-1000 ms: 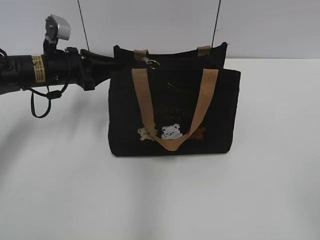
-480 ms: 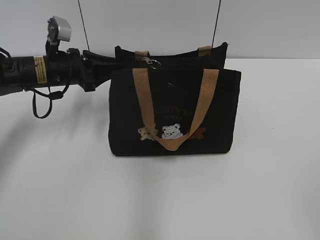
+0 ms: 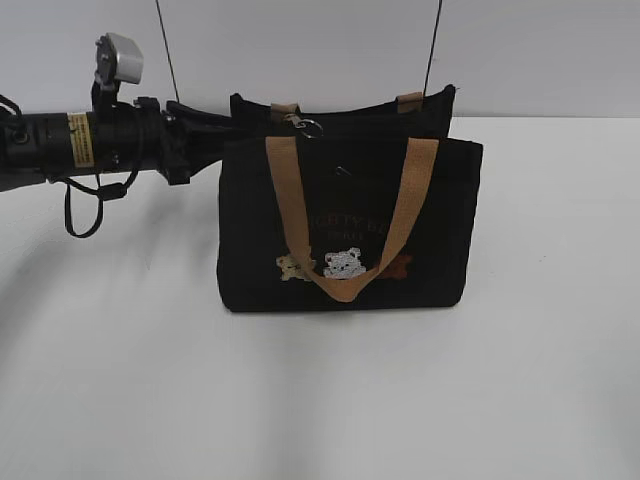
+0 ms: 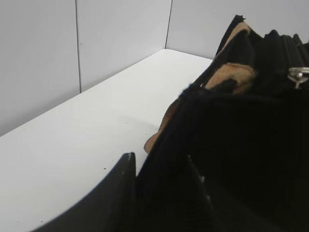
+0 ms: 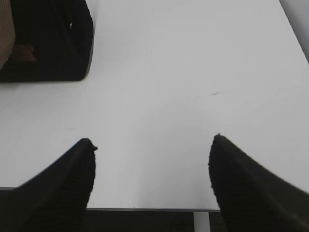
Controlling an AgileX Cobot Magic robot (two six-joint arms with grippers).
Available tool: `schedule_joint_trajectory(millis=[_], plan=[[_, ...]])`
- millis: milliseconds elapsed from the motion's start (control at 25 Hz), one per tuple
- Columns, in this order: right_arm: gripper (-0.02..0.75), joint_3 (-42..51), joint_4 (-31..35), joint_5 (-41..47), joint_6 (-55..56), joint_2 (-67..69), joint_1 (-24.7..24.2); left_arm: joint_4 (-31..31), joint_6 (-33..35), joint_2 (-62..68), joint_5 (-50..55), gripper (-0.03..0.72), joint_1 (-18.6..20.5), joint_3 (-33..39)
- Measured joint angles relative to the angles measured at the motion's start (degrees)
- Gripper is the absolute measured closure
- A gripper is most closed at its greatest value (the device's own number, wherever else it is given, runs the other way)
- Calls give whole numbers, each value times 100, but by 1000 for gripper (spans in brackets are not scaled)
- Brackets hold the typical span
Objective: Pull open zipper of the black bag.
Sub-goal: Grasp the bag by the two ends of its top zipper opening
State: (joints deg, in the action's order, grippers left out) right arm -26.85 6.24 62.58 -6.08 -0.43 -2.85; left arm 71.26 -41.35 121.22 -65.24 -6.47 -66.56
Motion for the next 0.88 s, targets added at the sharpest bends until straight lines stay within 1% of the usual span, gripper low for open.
schedule_joint_trajectory(millis=[160, 240, 360, 480, 520, 640, 880], plan=[[181, 0, 0, 0, 0, 0, 0, 56, 0, 0, -5, 449, 0, 0], [181, 0, 0, 0, 0, 0, 0, 62, 0, 0, -5, 470, 5, 0], [181, 0, 0, 0, 0, 0, 0, 86, 0, 0, -5, 542, 17, 0], [181, 0, 0, 0, 0, 0, 0, 128, 0, 0, -5, 638, 18, 0], [181, 0, 0, 0, 0, 0, 0, 143, 6, 0, -5, 658, 18, 0], [181, 0, 29, 0, 0, 0, 0, 147, 6, 0, -5, 667, 18, 0], [181, 0, 479, -70, -28, 0, 0, 154, 6, 0, -11, 668, 18, 0]])
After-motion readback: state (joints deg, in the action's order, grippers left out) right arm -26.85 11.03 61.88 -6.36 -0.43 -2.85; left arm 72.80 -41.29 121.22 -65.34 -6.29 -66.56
